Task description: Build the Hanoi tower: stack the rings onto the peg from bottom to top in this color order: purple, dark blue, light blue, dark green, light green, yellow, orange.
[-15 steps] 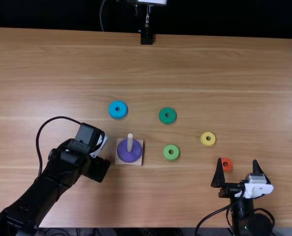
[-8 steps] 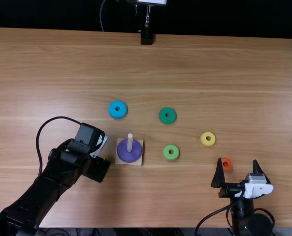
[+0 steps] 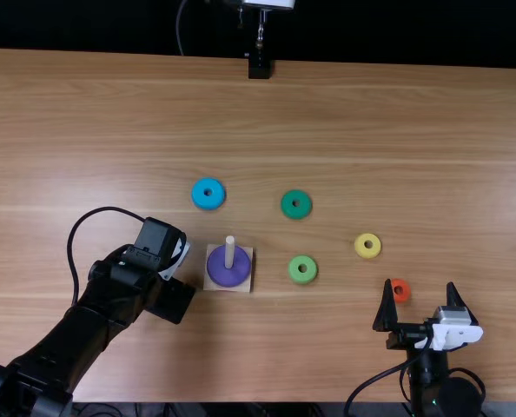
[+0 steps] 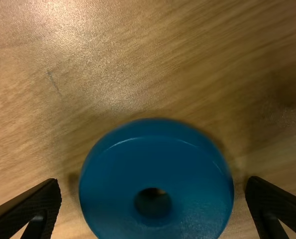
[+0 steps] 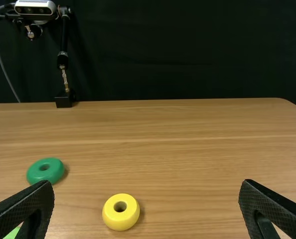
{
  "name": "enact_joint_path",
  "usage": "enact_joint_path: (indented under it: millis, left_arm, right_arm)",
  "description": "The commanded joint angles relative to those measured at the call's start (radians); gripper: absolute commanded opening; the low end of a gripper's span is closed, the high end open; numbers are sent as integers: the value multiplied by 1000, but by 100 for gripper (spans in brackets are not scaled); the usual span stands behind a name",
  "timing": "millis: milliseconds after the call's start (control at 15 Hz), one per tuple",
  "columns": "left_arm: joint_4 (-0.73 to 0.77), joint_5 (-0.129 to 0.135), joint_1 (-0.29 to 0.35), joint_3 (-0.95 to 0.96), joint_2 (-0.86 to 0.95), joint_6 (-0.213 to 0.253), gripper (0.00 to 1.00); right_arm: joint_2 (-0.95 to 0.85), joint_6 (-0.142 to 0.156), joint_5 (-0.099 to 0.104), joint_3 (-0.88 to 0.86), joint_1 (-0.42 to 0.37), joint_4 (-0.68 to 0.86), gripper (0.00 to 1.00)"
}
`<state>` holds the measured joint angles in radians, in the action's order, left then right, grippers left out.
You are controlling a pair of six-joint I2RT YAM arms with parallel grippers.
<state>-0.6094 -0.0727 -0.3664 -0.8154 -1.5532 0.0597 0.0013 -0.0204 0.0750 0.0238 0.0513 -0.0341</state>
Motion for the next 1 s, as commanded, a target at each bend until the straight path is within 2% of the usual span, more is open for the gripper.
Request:
enact_joint_path:
  millis: [0,67,133,200,333,467,667,733,933]
  left_arm:
    - [4,5,3,27,-11,7,81]
    - [7,17,3,36,-11,7,52]
    - [11,28,1,53,-11,7,32]
    - [9,30,0,58,-11,7,24]
    - [6,28,0,56,-10,7,21]
    - [4,28,0,51,-5,7,0]
    - [-13,25,-5,-22,2,1,0]
    - [-66,25,-5,-71,2,-19,0]
    - [-357,25,0,-272,1,-161,0]
  right_arm:
    - [-1,4,2,-9,-7,4,100]
    - [-1,4,2,-9,-7,4,100]
    - [-1,4,2,-9,-7,4,100]
    - [-1,4,2,-9,-7,4,100]
    - [-1,4,2,-9,-7,4,100]
    - [-1,4,2,-9,-7,4,100]
    - [-1,4,2,-9,-7,4,100]
    - [-1,4,2,-9,-7,4,100]
    - [-1,4,2,-9,-7,4,100]
